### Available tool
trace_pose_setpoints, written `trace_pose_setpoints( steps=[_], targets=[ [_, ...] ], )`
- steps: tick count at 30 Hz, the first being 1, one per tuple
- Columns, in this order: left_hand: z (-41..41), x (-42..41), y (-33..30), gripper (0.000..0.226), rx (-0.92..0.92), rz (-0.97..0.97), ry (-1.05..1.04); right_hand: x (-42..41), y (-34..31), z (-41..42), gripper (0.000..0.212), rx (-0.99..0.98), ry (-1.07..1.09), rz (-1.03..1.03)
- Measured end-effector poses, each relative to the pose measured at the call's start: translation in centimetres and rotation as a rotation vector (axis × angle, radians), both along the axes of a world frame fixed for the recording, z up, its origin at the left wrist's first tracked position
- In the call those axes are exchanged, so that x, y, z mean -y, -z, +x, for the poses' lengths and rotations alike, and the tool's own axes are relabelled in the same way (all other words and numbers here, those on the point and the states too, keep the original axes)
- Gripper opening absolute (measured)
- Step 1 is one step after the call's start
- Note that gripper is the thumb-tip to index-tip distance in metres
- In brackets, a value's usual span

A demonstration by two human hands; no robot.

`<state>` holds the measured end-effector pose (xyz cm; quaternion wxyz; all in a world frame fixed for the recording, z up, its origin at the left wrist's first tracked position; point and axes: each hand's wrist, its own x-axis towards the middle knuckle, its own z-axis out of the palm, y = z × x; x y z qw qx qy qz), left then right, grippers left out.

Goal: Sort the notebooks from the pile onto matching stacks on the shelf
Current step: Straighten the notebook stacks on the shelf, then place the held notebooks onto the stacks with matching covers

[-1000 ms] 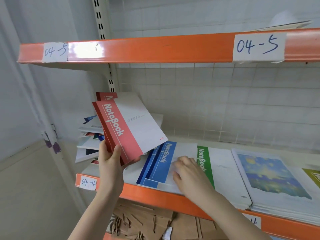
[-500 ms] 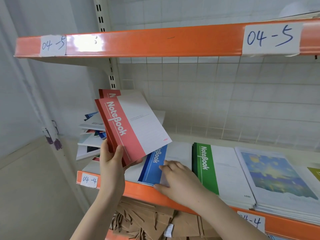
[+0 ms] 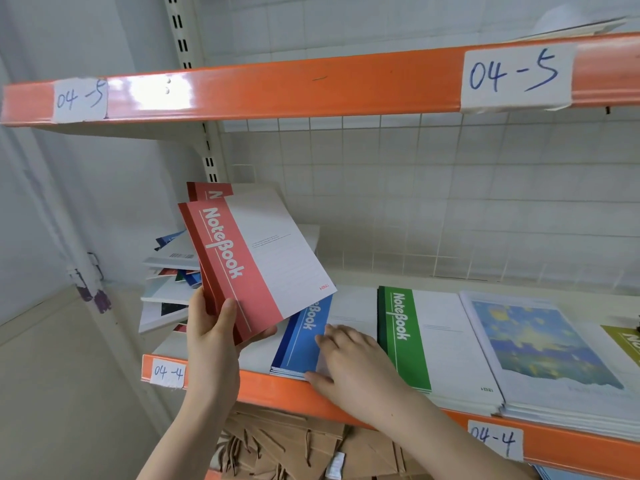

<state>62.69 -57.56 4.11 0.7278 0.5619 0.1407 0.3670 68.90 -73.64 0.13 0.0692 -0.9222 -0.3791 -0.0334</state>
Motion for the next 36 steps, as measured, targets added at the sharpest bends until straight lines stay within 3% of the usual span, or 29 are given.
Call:
trace_pose_setpoints(
  steps=[3,7,9,11,13,15,18,23,29,33,36],
  targets=[
    [0.4,0.4,-0.1,0.028,-0.027,0.013,0.002,0.4,-0.4,-0.2,0.061,-0.040,-0.010,0.079],
    [1.1,1.8,-0.4,0.025,-0.027,0.012,0.076,2.6,-2.5,0.6,0.035,-0.077,0.136,0.571],
    [1.5,3.0,-0.3,0.020,-0.039,0.019,0.142,4.9,-3.5,1.8,0.026,-0.279,0.311,0.883],
    [2.1,4.8,-0.1,0.016,-0.060,0.031,0.193,7.6,-4.4,2.8,0.023,-0.647,0.407,1.261],
    [2.8,7.4,0.3,0.010,-0.091,0.071,0.251,10.6,-4.7,3.2,0.026,-0.842,0.417,1.443],
    [3.2,10.6,0.7,0.003,-0.129,0.103,0.335,13.0,-4.4,3.2,0.029,-0.825,0.423,1.365],
    [3.7,15.5,1.0,0.006,-0.172,0.151,0.469,16.5,-3.6,2.9,0.027,-0.597,0.539,1.253],
    [4.9,21.7,0.5,0.016,-0.213,0.233,0.694,24.2,-3.3,2.3,0.016,-0.488,0.655,1.373],
    [6.5,29.4,0.2,0.028,-0.239,0.392,0.953,34.2,-3.0,1.7,0.017,-0.361,0.696,1.335],
    [8.0,35.4,0.3,0.027,-0.189,0.510,1.068,41.0,-3.1,1.7,0.021,-0.281,0.695,1.296],
    [9.8,39.7,0.6,0.030,-0.122,0.665,1.003,45.3,-3.5,1.9,0.021,-0.175,0.670,1.295]
  ],
)
